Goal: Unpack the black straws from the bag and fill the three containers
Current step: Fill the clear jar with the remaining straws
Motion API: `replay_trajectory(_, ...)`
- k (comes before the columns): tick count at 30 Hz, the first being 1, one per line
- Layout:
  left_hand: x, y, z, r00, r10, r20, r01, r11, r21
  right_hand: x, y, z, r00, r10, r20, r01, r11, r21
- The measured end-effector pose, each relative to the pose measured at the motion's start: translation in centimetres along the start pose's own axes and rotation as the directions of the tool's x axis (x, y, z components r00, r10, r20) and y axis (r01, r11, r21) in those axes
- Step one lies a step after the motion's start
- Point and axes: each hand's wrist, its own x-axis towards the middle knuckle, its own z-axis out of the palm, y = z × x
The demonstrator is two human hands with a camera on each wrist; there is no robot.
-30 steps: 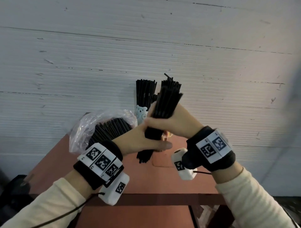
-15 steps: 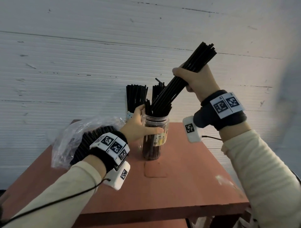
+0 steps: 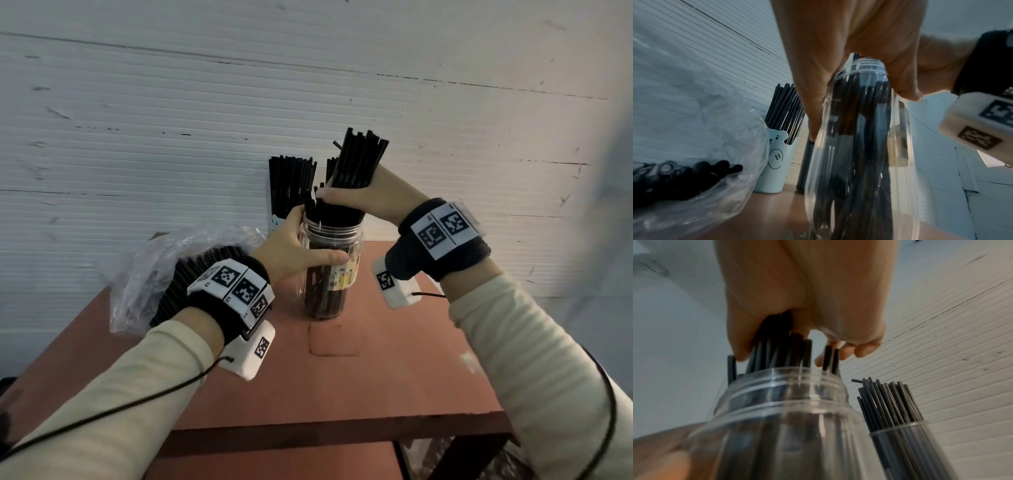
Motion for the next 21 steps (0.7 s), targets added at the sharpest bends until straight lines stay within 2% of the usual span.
replay_trajectory(2,0.1,-0.1,0.0,1.000,0.003,-0.002,-0.003,1.000,0.014,-0.4,0.4,0.5,0.998,0.024,-0.052,-0.024,1.000,0.004)
replay_trajectory(4,0.1,-0.2,0.0,1.000,0.012,0.000,-0.012,1.000,0.024,-0.7,0.4,0.4,0.985,0.042,-0.168,-0.022,0.993,0.119)
replay_trajectory(6,0.1,-0.1,-0.1,1.000,0.019,0.002,-0.019,0.999,0.036,-1.2,-0.1,0.1,0.955,-0.066,-0.290,0.140,0.961,0.240)
replay_trajectory(9,0.2,-0.2,-0.1,1.000,0.019,0.005,-0.019,0.999,0.049,-2.1,-1.3,0.3,0.882,-0.250,-0.399,0.368,0.895,0.252)
replay_trajectory(12,0.1,-0.1,0.0,1.000,0.026,0.002,-0.027,0.998,0.054,-2.1,-1.6,1.4,0.855,-0.348,-0.384,0.418,0.901,0.114)
replay_trajectory(15,-0.1,0.1,0.3,0.999,0.038,-0.004,-0.038,0.998,0.041,-1.9,-0.9,2.3,0.916,-0.331,-0.227,0.309,0.942,-0.128)
replay_trajectory(17,-0.3,0.1,0.6,0.999,0.050,0.004,-0.050,0.999,-0.001,-2.1,-0.4,2.9,0.938,-0.312,-0.153,0.281,0.940,-0.194)
replay_trajectory(21,-0.5,0.5,1.0,0.998,0.062,0.001,-0.062,0.997,-0.042,-2.5,0.0,3.2,0.890,-0.405,-0.211,0.345,0.899,-0.270)
